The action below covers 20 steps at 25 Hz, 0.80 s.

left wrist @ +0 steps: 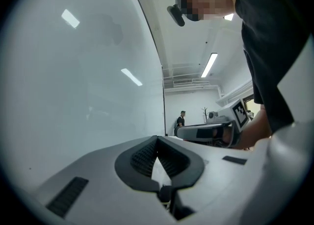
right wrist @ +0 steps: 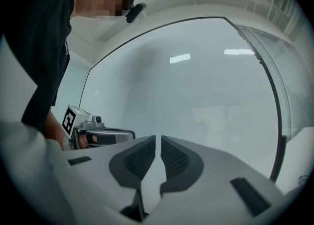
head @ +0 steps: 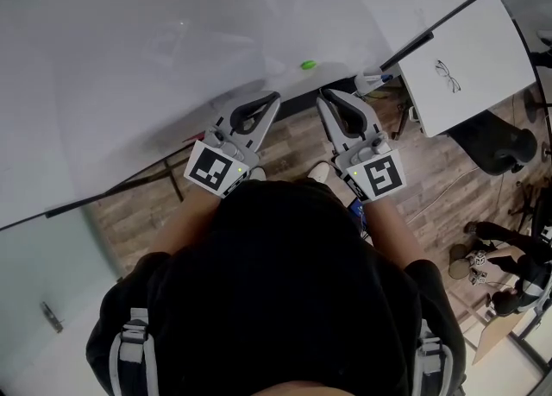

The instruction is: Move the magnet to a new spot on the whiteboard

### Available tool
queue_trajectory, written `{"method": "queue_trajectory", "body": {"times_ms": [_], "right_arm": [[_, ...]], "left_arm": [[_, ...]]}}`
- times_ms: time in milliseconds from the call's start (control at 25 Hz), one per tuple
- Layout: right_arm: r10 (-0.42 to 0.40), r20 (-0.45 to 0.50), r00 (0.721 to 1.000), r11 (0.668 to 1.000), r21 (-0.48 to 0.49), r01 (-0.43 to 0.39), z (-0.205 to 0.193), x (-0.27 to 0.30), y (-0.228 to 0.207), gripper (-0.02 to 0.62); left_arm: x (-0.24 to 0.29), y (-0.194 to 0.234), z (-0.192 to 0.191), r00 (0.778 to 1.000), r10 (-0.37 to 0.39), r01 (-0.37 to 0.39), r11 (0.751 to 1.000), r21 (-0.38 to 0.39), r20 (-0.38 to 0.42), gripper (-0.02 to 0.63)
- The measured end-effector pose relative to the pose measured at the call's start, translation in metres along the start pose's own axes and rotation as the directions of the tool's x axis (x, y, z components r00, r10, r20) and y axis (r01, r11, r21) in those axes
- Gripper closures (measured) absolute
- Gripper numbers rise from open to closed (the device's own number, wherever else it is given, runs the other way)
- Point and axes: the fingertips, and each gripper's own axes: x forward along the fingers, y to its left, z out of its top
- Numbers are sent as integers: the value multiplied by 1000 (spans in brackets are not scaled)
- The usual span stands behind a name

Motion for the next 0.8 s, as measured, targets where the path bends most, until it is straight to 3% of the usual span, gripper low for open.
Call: {"method": "queue_trajectory", "body": {"times_ms": [160,800], "right_arm": [[-42,-15,999,999,1,42,-6,-5,-2,594],[-61,-28,998,998,5,61,-11,-10,5,594]], "left_arm": [[-1,-5,-2,1000,-4,4,1000,1,1,604],[-4,-7,-6,1000,6,-6,1000,0,-17,604]]}}
